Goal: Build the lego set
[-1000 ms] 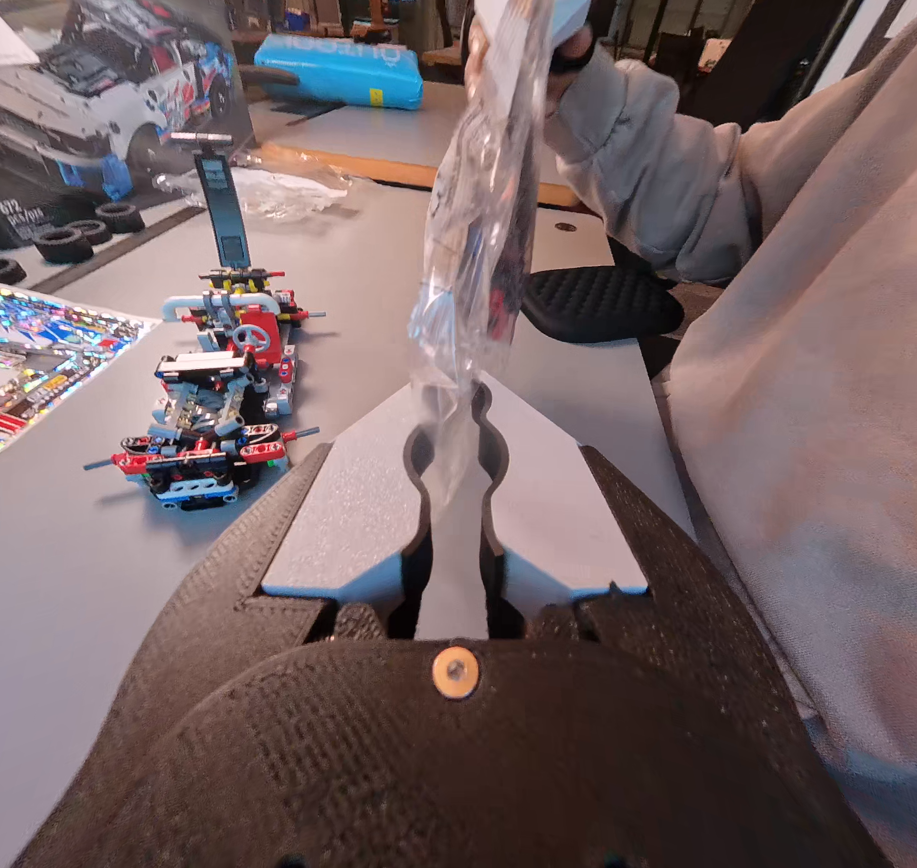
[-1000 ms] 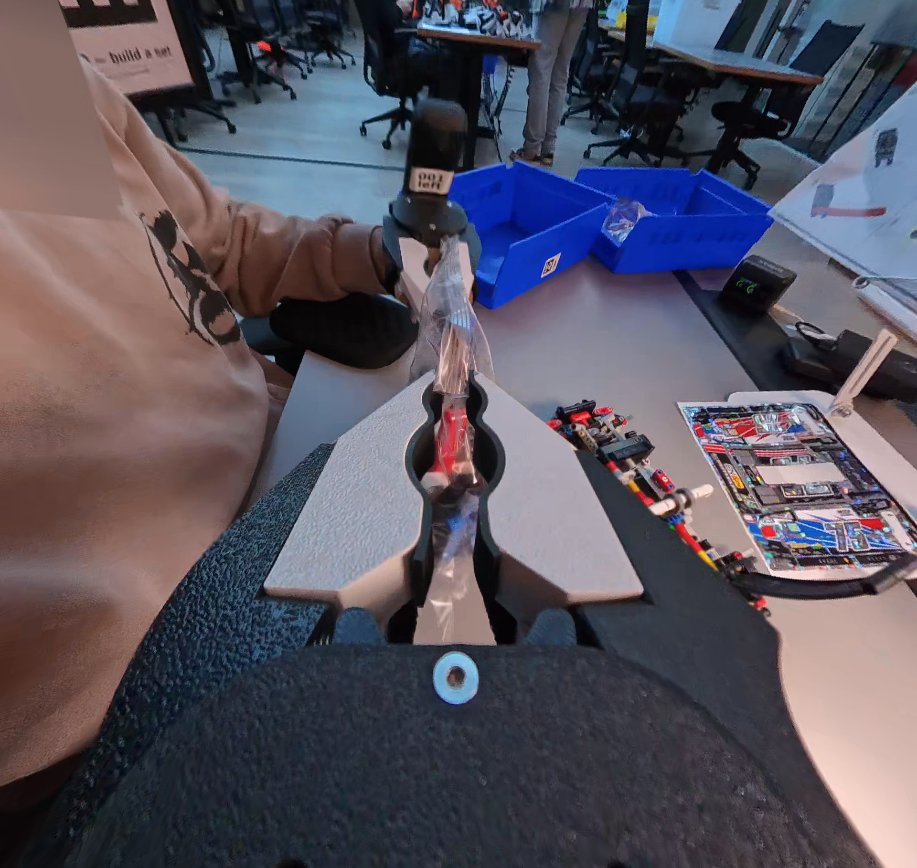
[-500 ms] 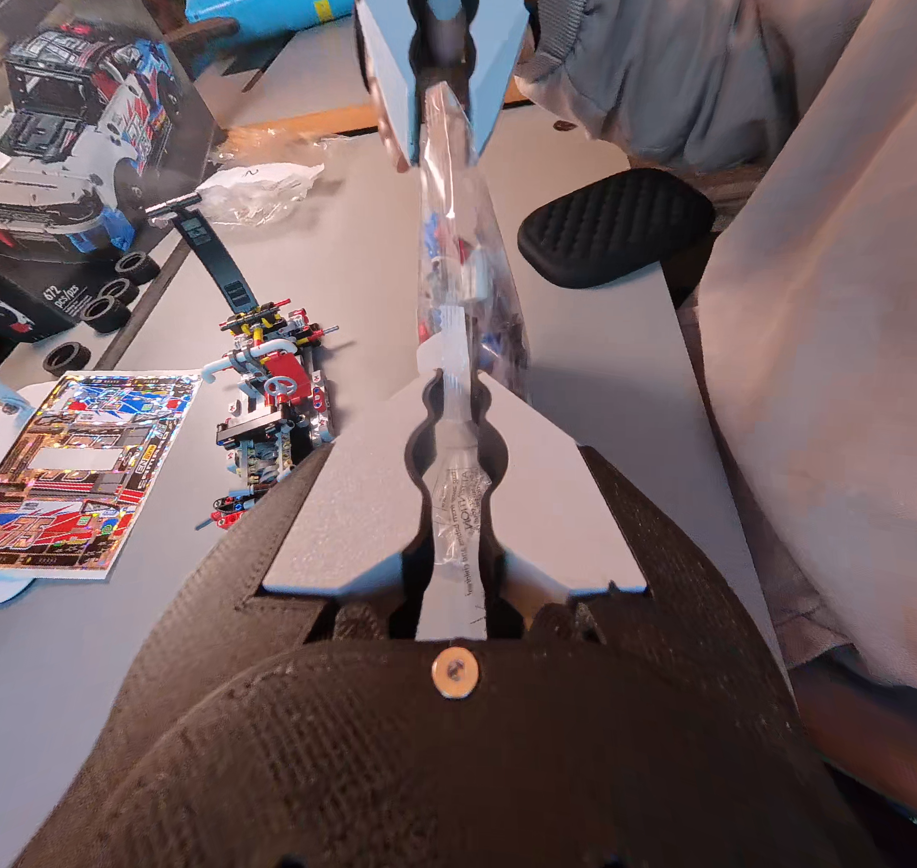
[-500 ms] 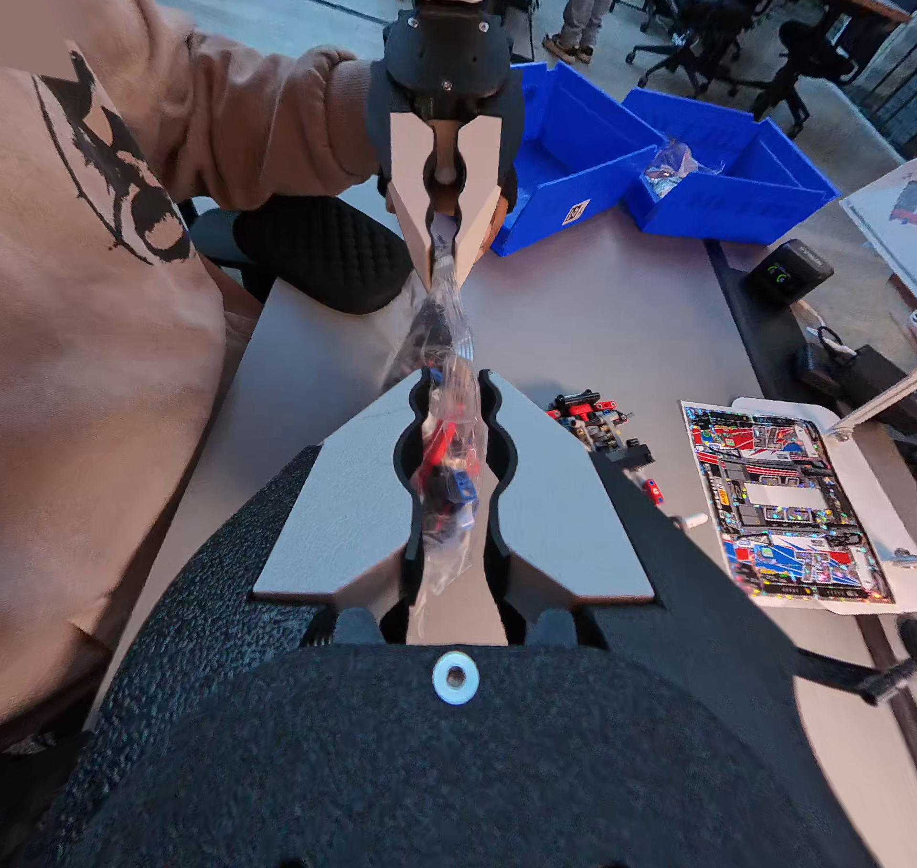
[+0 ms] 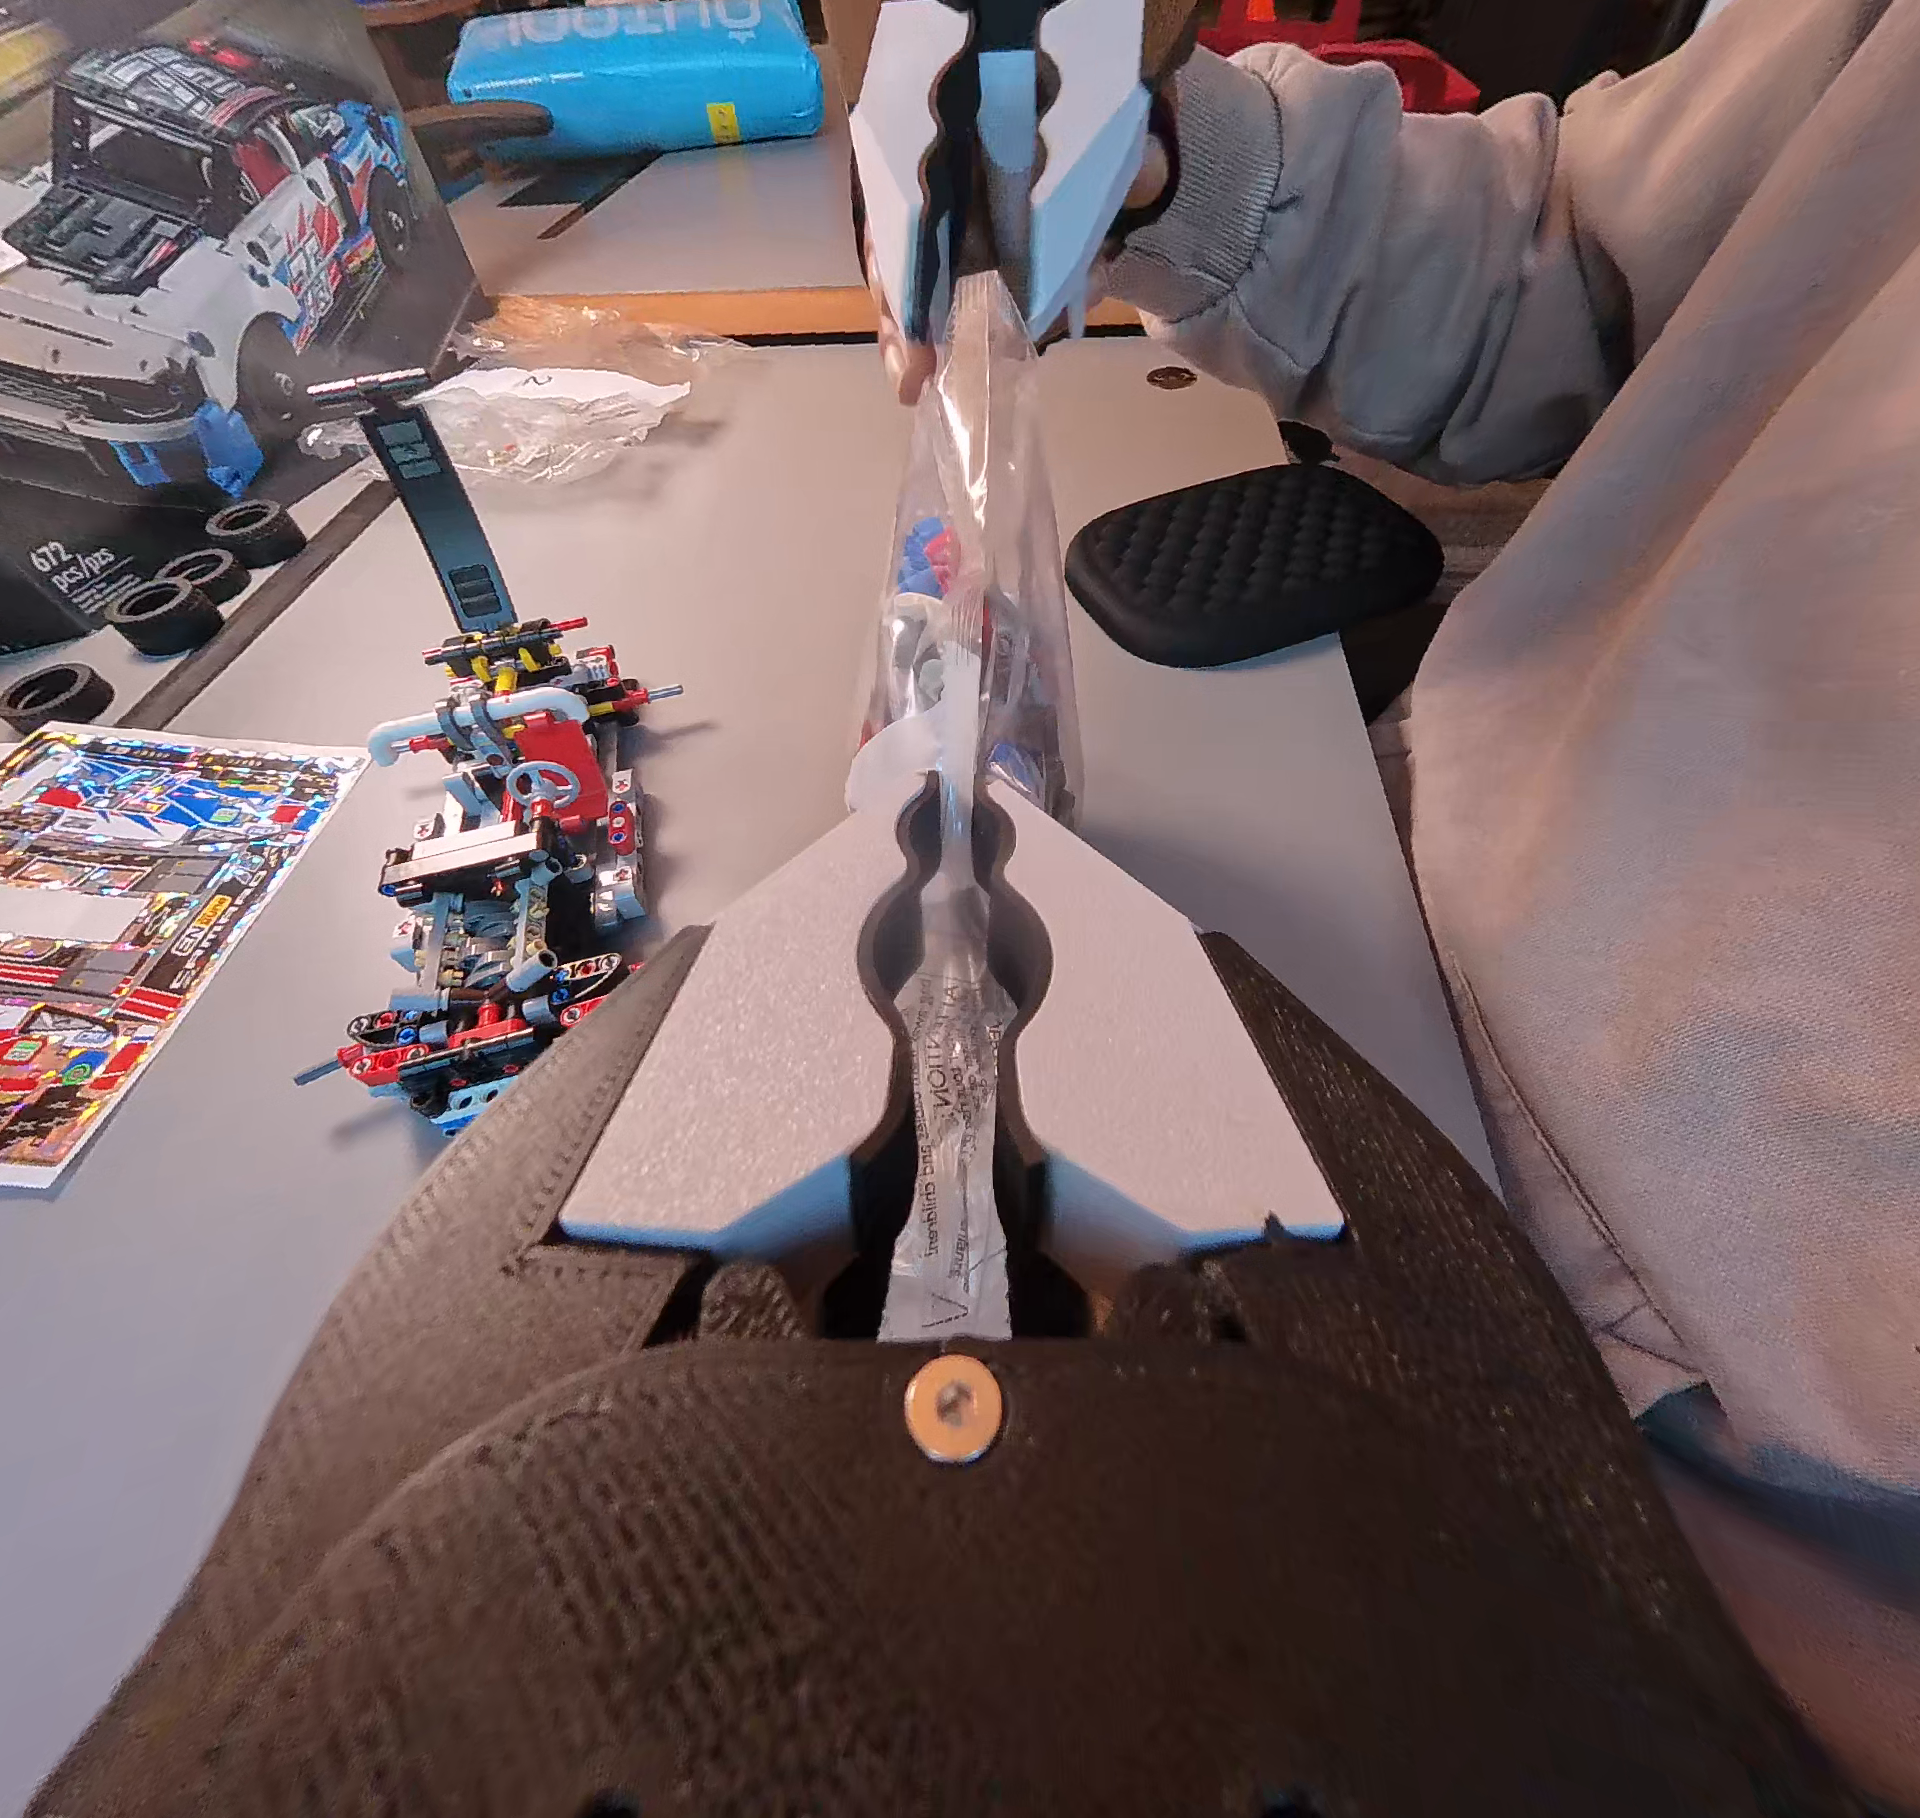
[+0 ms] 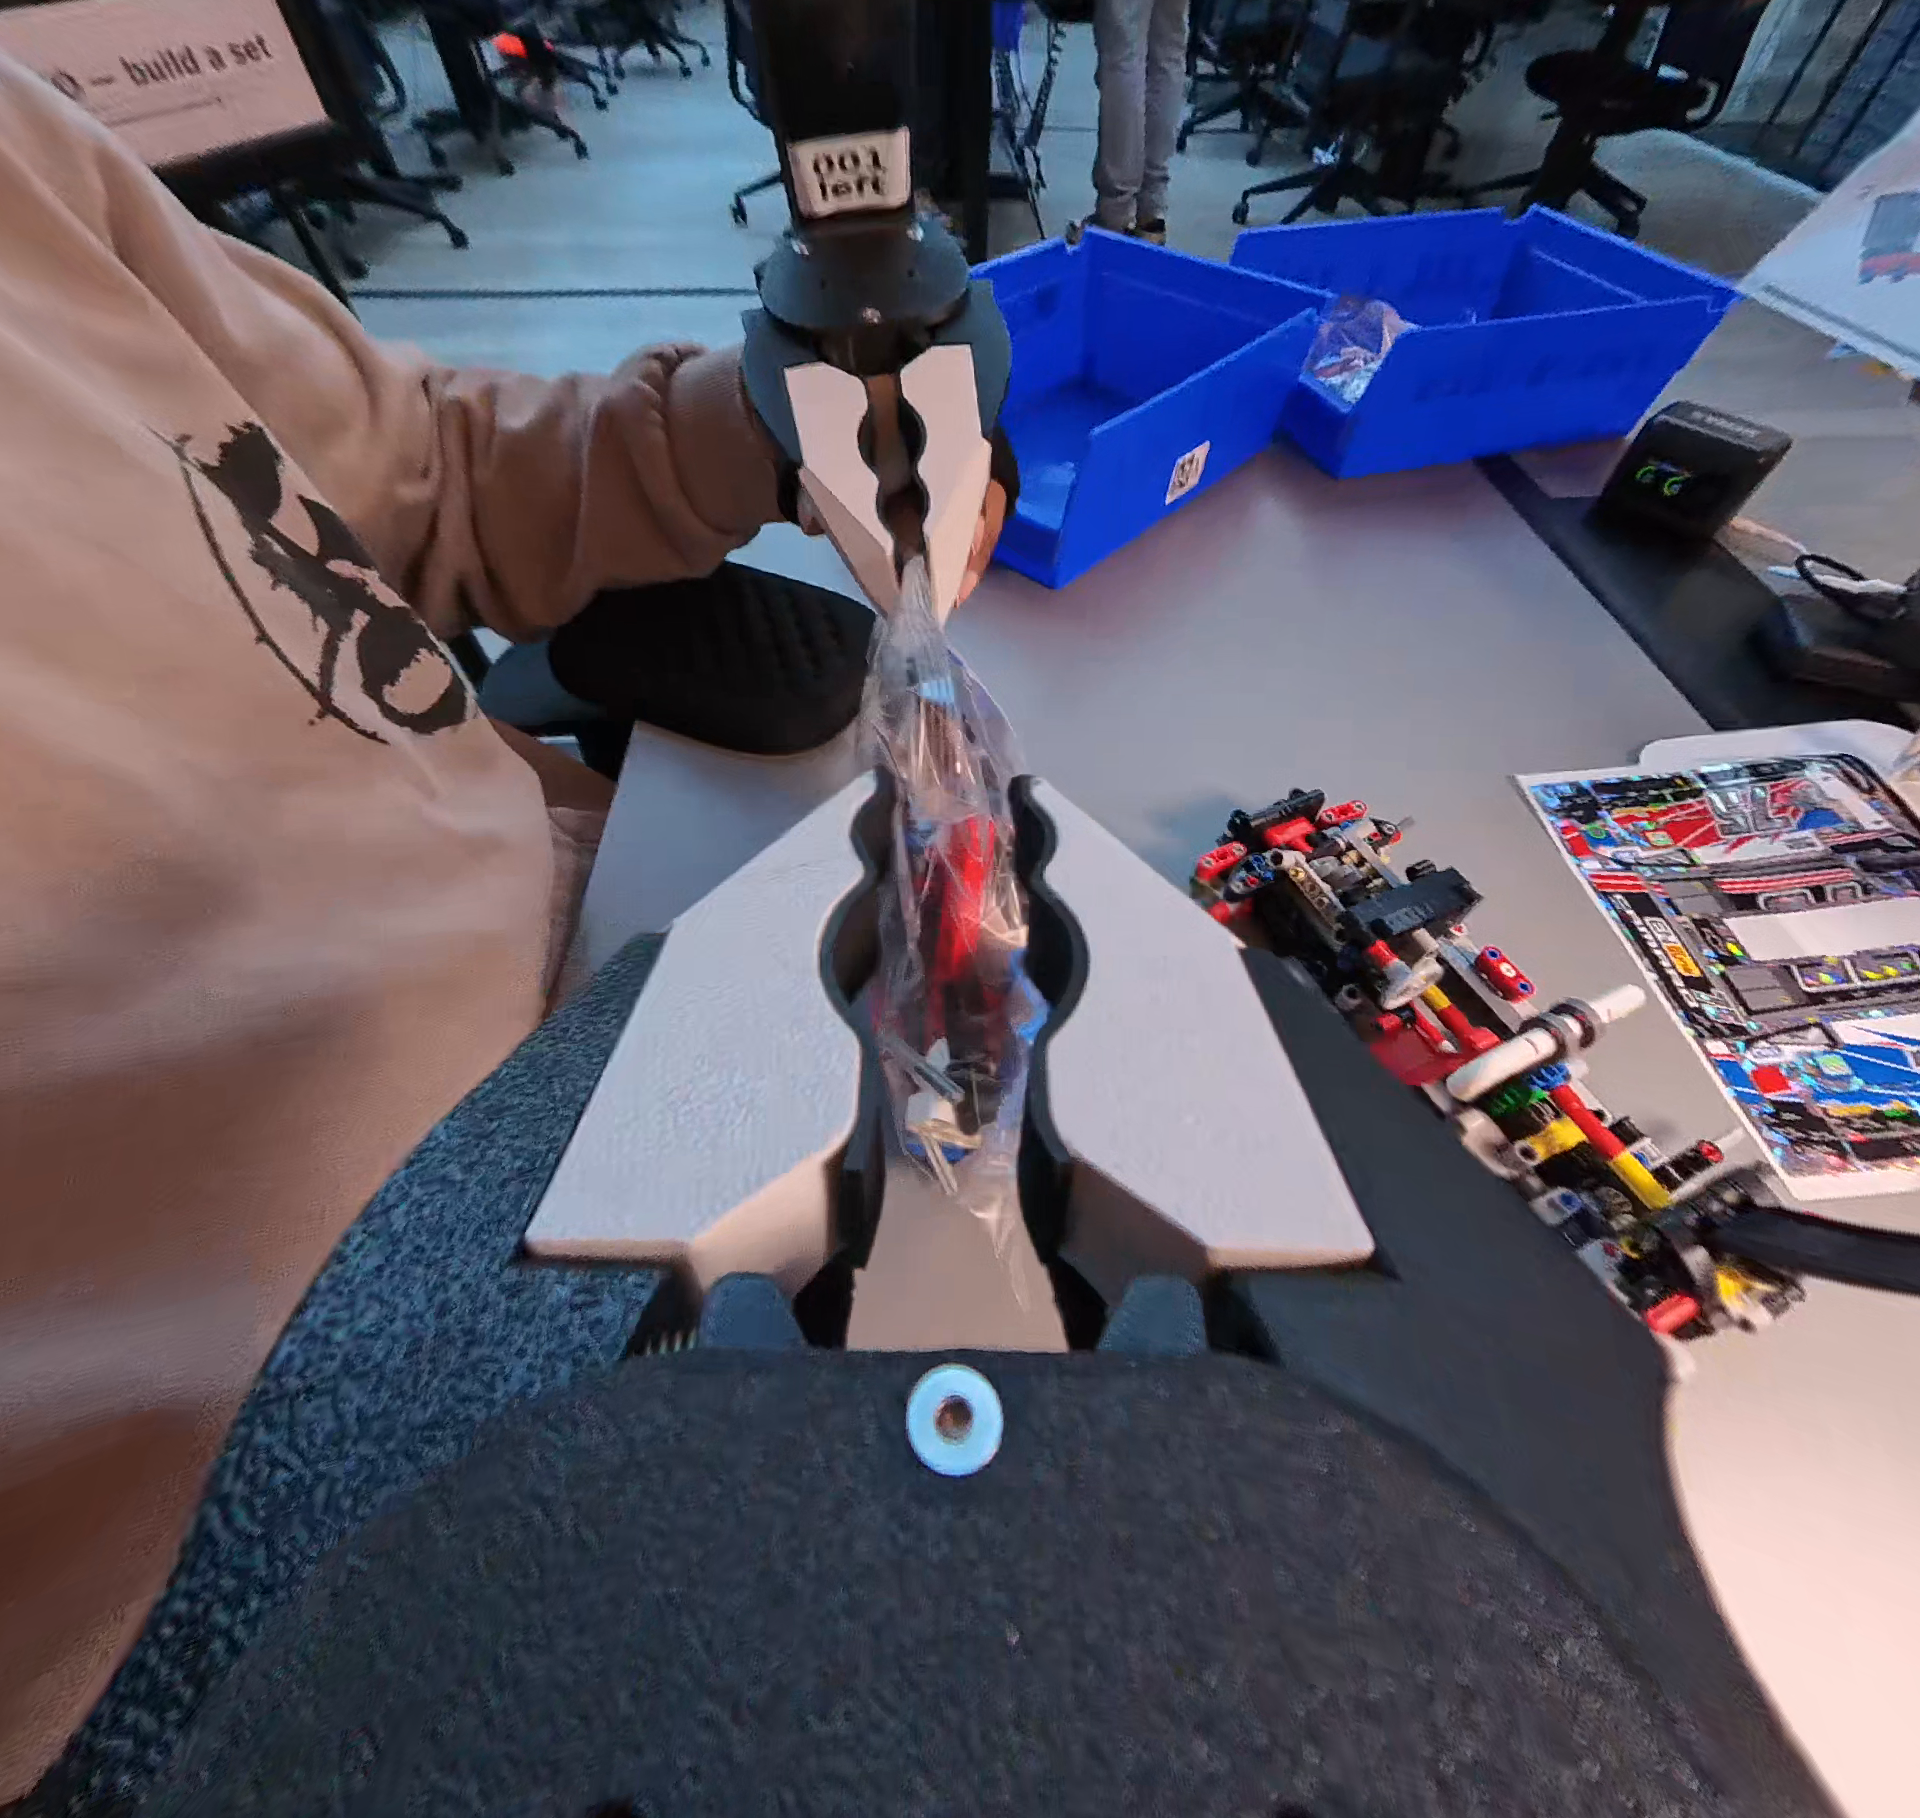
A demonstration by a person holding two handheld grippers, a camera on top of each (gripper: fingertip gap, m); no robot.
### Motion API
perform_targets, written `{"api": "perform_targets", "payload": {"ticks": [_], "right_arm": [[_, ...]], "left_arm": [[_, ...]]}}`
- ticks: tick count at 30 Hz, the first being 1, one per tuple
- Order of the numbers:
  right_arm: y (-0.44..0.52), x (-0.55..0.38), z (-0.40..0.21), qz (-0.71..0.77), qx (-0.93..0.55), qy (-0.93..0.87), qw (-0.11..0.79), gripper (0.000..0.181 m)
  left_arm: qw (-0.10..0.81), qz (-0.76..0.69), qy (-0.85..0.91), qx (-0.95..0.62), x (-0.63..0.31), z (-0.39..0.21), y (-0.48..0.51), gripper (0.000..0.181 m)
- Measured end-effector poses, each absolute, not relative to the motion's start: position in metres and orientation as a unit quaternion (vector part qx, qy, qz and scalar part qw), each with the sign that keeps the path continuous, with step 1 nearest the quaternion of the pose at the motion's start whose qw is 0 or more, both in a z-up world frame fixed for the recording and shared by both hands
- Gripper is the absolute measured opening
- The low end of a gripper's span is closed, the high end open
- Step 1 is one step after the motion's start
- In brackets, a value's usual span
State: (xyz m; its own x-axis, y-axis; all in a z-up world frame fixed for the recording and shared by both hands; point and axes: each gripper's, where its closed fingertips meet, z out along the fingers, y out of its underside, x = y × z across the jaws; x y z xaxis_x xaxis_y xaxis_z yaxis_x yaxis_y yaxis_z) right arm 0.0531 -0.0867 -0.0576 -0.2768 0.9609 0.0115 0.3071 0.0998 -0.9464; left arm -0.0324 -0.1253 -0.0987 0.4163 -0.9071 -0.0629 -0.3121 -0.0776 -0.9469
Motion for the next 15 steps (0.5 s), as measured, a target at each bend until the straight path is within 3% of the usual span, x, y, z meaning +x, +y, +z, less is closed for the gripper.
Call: {"api": "perform_targets", "payload": {"ticks": [3,10,13,15], "right_arm": [[-0.087,0.053,-0.057,0.411,-0.467,-0.688,0.373,0.0],[-0.099,0.071,-0.019,0.358,-0.406,-0.765,0.349,0.0],[-0.097,0.091,0.038,0.418,-0.386,-0.735,0.369,0.0],[-0.077,0.083,-0.002,0.287,-0.424,-0.779,0.362,0.0]], "left_arm": [[0.502,-0.289,0.455,-0.676,-0.033,-0.098,-0.126,0.003],[0.485,-0.271,0.477,-0.681,-0.025,-0.098,-0.127,0.0],[0.465,-0.279,0.456,-0.706,-0.04,-0.113,-0.122,0.0],[0.479,-0.303,0.461,-0.683,-0.03,-0.096,-0.131,0.0]]}}
